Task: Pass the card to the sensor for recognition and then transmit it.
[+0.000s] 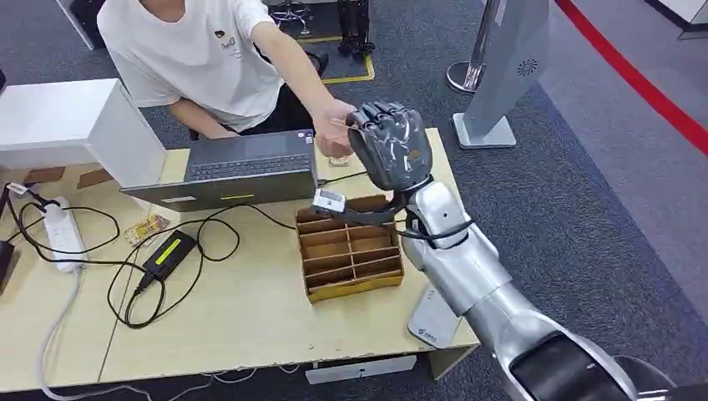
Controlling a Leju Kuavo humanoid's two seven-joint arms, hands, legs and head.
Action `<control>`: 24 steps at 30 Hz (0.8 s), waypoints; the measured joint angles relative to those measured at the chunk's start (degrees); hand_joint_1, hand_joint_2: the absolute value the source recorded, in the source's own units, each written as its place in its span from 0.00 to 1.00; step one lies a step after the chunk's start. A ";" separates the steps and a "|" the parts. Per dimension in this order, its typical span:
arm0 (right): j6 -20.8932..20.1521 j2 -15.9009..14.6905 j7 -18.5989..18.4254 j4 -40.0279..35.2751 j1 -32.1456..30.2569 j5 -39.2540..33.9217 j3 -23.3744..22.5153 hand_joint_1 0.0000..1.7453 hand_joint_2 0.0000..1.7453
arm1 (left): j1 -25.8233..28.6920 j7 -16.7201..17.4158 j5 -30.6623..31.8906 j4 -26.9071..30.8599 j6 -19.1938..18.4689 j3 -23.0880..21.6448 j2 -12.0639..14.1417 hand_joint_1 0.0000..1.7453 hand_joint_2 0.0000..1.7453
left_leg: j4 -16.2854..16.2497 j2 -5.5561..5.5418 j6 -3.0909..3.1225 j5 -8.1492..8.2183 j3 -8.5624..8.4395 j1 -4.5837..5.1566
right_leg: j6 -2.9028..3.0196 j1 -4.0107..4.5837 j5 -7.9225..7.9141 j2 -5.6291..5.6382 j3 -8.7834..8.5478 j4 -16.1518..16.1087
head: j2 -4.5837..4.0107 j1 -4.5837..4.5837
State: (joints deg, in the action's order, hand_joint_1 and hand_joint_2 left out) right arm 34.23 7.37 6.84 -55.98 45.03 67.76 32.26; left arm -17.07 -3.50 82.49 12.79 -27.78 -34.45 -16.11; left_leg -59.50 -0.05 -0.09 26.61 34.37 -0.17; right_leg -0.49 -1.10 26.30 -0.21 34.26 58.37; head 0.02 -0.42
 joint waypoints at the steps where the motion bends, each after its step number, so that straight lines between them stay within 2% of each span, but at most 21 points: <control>1: 0.72 0.57 -0.26 1.83 0.76 0.24 0.00 0.81 1.00 | -0.05 -0.17 0.22 0.00 -0.15 -0.35 0.00 0.00 1.00 | 0.00 -0.01 0.01 -0.01 0.00 0.00 | 0.00 0.00 0.00 -0.02 -0.01 0.00 | 0.00 0.00; 6: 1.40 2.56 -0.78 7.94 3.96 0.70 0.00 0.81 1.00 | -0.23 -0.31 0.46 0.00 -0.39 -1.09 0.00 0.00 1.00 | 0.00 -0.01 0.02 -0.01 -0.01 0.00 | 0.00 0.00 0.00 -0.01 -0.01 -0.02 | 0.00 0.00; 12: 1.40 3.43 -0.81 11.13 4.59 0.72 0.00 0.81 1.00 | -0.30 -0.35 0.50 0.00 -0.44 -1.42 0.00 0.00 1.00 | 0.00 -0.02 0.02 -0.02 0.01 0.01 | -0.01 0.00 0.00 -0.04 0.00 -0.02 | -0.02 0.00; 13: 1.42 3.47 -0.74 11.42 4.59 0.72 0.00 0.00 1.00 | -0.32 -0.35 0.50 0.00 -0.44 -1.48 0.02 0.00 1.00 | 0.00 -0.02 0.02 -0.02 0.02 0.01 | -0.01 0.00 0.00 -0.04 0.00 -0.02 | 0.00 0.00; 18: 1.29 3.58 -0.46 12.07 4.58 0.83 0.00 0.00 1.00 | -0.39 -1.31 0.65 0.00 -1.09 -1.81 0.02 0.00 1.00 | 0.00 -0.02 0.02 -0.01 0.01 0.01 | -0.01 0.00 0.00 -0.03 0.01 -0.02 | 0.00 0.00; 24: 1.05 3.41 -2.36 13.08 4.88 3.37 0.00 0.00 1.00 | -0.40 -0.90 0.33 0.00 -1.07 -1.81 0.02 0.00 1.00 | 0.00 -0.02 0.02 -0.02 0.00 0.01 | -0.01 0.00 0.00 -0.03 0.01 -0.02 | -0.02 0.00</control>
State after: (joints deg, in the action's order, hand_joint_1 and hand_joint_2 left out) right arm 35.28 10.77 4.48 -42.90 49.91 71.12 32.26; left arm -17.47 -4.39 82.82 12.79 -28.85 -36.26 -16.09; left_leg -59.51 -0.07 -0.07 26.60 34.37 -0.17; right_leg -0.50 -1.11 26.30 -0.24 34.28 58.35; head 0.00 -0.42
